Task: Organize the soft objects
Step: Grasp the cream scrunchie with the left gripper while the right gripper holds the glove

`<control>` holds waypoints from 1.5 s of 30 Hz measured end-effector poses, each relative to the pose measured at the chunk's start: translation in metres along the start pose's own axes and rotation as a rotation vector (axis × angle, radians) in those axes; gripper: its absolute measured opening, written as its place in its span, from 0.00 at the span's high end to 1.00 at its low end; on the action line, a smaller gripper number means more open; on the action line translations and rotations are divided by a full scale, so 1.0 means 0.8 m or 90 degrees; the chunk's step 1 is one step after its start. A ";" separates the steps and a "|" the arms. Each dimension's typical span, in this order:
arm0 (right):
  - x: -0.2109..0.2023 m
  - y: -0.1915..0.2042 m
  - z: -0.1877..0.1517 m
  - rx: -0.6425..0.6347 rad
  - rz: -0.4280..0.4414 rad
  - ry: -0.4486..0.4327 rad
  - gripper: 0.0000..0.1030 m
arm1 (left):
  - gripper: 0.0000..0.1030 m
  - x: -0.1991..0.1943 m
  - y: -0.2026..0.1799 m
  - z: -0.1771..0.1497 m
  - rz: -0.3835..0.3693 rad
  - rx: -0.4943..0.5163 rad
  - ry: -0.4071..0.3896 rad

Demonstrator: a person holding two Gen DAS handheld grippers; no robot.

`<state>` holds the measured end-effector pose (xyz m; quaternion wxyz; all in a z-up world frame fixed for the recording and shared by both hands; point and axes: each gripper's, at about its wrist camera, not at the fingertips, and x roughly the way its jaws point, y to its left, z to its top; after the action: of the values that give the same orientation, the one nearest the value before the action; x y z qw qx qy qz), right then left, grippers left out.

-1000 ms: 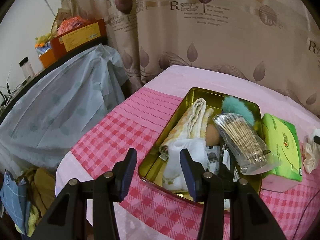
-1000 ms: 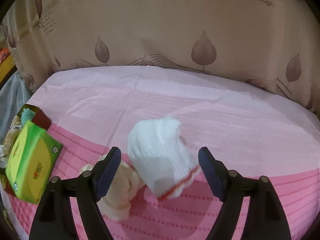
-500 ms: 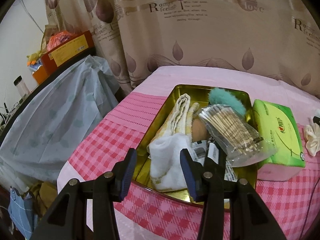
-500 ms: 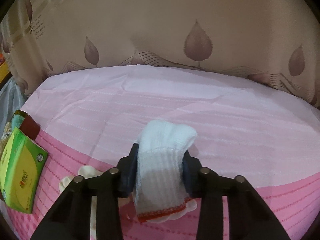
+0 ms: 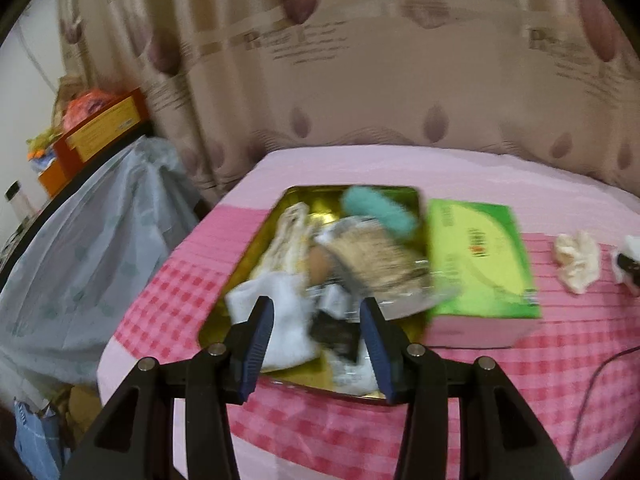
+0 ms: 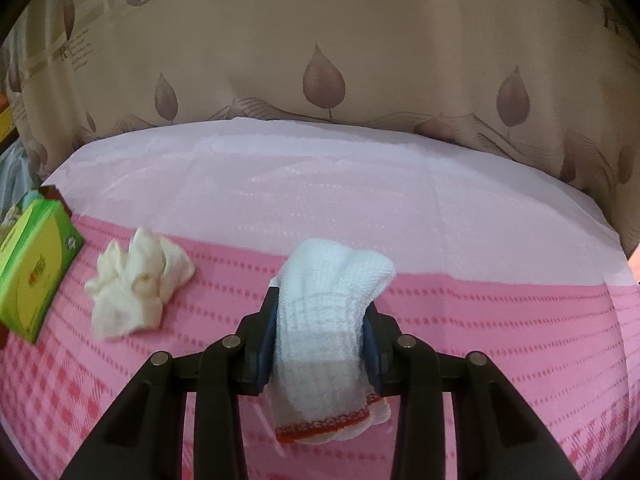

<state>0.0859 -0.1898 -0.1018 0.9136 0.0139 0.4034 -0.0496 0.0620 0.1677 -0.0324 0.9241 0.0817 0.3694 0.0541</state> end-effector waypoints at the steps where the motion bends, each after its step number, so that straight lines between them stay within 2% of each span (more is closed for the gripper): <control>1: -0.003 -0.001 -0.004 0.000 0.000 0.000 0.67 | 0.56 -0.006 -0.011 0.002 -0.016 0.007 -0.005; 4: -0.013 -0.007 -0.015 -0.001 0.003 0.005 0.67 | 0.49 -0.015 -0.042 0.009 -0.054 0.029 -0.013; 12: -0.037 -0.016 -0.047 -0.008 0.009 0.013 0.68 | 0.49 -0.023 -0.161 0.024 -0.174 0.119 -0.005; 17: -0.037 -0.024 -0.051 0.011 0.024 0.017 0.68 | 0.49 -0.010 -0.227 0.035 -0.239 0.155 0.033; 22: -0.033 -0.029 -0.050 0.021 0.036 0.020 0.67 | 0.49 0.022 -0.275 0.048 -0.296 0.156 0.101; 27: -0.032 -0.029 -0.051 0.027 0.044 0.021 0.67 | 0.49 0.047 -0.320 0.055 -0.305 0.183 0.132; 33: -0.029 -0.031 -0.051 0.032 0.051 0.023 0.66 | 0.49 0.079 -0.360 0.059 -0.284 0.210 0.148; 39: -0.024 -0.036 -0.052 0.046 0.067 0.027 0.65 | 0.49 0.114 -0.369 0.055 -0.255 0.208 0.178; 42: -0.021 -0.041 -0.053 0.061 0.078 0.027 0.65 | 0.49 0.121 -0.364 0.055 -0.276 0.179 0.178; 43: -0.021 -0.042 -0.054 0.064 0.081 0.027 0.65 | 0.50 0.123 -0.361 0.055 -0.282 0.170 0.182; 44: -0.020 -0.042 -0.055 0.065 0.083 0.027 0.65 | 0.63 0.124 -0.360 0.056 -0.289 0.163 0.188; 45: -0.021 -0.042 -0.056 0.065 0.083 0.027 0.65 | 0.70 0.125 -0.359 0.057 -0.293 0.160 0.191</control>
<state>0.0386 -0.2189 -0.1192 0.9043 0.0876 0.4177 -0.0106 0.1770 -0.1032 -0.1224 0.8297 0.1005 0.5145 -0.1916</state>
